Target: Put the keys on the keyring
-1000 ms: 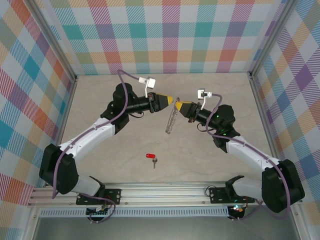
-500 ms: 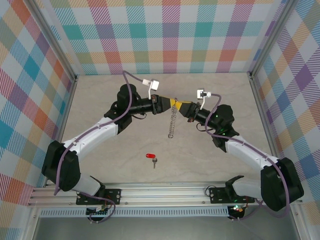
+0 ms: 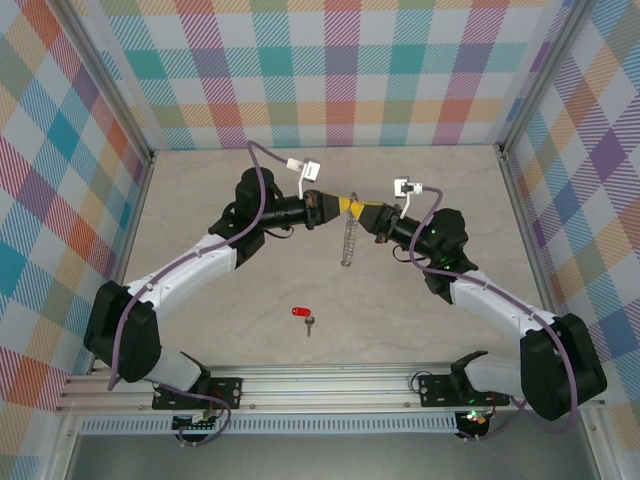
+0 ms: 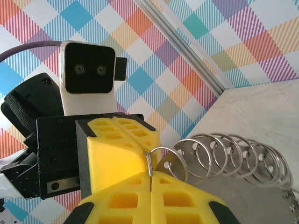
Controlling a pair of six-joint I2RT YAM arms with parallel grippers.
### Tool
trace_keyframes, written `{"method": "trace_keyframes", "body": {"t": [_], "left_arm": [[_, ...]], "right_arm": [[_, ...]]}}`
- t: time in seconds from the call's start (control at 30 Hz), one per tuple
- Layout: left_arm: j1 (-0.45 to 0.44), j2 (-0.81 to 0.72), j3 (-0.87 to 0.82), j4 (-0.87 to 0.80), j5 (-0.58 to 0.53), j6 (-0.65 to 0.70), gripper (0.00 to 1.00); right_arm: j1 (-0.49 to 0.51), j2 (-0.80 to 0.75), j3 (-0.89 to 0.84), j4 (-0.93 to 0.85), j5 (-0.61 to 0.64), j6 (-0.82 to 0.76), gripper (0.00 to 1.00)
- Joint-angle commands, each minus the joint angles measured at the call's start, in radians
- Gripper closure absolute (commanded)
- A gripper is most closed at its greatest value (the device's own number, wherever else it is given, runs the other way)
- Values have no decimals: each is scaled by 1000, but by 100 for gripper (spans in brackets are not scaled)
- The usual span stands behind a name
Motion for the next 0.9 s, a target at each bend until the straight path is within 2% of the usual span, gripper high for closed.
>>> {"method": "trace_keyframes", "body": {"t": [0.0, 0.03, 0.07, 0.17, 0.33, 0.43, 0.63, 0.87], "left_arm": [[-17, 14, 45, -14, 11, 35, 100], [-17, 12, 51, -31, 10, 54, 100], [-17, 9, 61, -58, 9, 83, 100], [-16, 1, 109, -197, 6, 215, 100], [-17, 6, 195, -431, 3, 445, 100], [-17, 15, 226, -512, 20, 535, 100], [-17, 22, 271, -582, 79, 607, 100], [-17, 34, 333, -686, 144, 655, 100]], "right_arm": [[8, -13, 49, 1, -10, -7, 89], [6, -24, 54, -32, -5, -14, 70], [3, -41, 58, -72, -1, -27, 58], [-9, -118, 87, -288, 21, -99, 44], [-31, -207, 147, -523, -10, -190, 42], [-43, -216, 187, -619, -55, -244, 43], [-67, -190, 243, -713, -178, -338, 49], [-76, -137, 254, -702, -281, -368, 52]]}}
